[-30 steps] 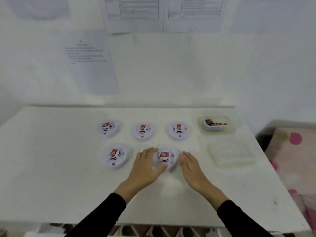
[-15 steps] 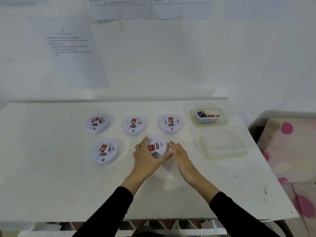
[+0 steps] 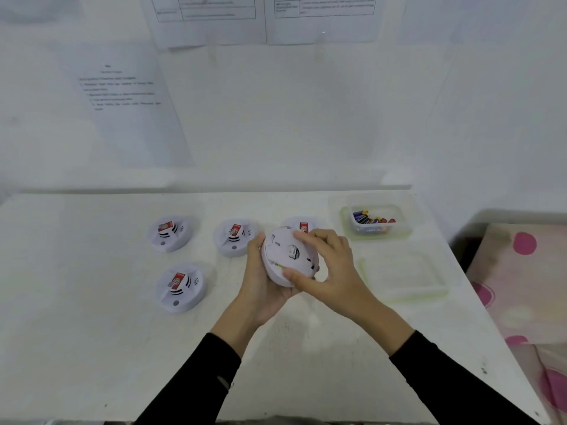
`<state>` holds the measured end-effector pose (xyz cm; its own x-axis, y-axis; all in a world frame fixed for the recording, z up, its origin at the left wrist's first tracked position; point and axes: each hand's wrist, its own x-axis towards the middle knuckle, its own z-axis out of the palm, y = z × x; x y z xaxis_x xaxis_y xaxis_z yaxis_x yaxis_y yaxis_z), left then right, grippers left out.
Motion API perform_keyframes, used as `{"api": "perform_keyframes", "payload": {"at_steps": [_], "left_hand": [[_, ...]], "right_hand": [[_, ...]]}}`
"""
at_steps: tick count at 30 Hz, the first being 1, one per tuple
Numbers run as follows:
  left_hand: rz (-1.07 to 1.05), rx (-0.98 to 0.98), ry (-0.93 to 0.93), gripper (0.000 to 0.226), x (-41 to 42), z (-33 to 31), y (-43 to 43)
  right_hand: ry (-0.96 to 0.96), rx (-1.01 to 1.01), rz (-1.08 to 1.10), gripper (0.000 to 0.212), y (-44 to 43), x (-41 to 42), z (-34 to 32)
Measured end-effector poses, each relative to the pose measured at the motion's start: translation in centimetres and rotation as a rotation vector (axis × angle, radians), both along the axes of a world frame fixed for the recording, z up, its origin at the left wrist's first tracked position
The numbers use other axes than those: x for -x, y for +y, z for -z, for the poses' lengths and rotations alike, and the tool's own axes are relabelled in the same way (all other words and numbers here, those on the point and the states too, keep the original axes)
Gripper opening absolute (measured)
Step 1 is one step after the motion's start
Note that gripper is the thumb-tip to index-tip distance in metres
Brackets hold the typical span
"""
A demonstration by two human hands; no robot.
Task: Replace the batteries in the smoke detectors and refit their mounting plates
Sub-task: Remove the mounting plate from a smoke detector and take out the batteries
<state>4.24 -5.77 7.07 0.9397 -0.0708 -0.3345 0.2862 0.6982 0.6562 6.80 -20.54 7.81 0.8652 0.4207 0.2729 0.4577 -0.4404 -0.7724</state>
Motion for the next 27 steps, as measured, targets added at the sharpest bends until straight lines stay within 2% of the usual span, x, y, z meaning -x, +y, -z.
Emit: {"api": "perform_keyframes", "payload": {"at_steps": [18, 27], "left_hand": [[0.099, -0.043, -0.095, 0.056, -3.2, -0.5, -0.5], [0.113, 0.039, -0.079, 0.054, -3.6, 0.2, 0.0]], "right_hand": [[-0.223, 0.141, -0.189, 0.071, -1.8, -4.0, -1.5], [-0.250, 0.167, -0.212, 0.070, -1.6, -4.5, -1.7]]}}
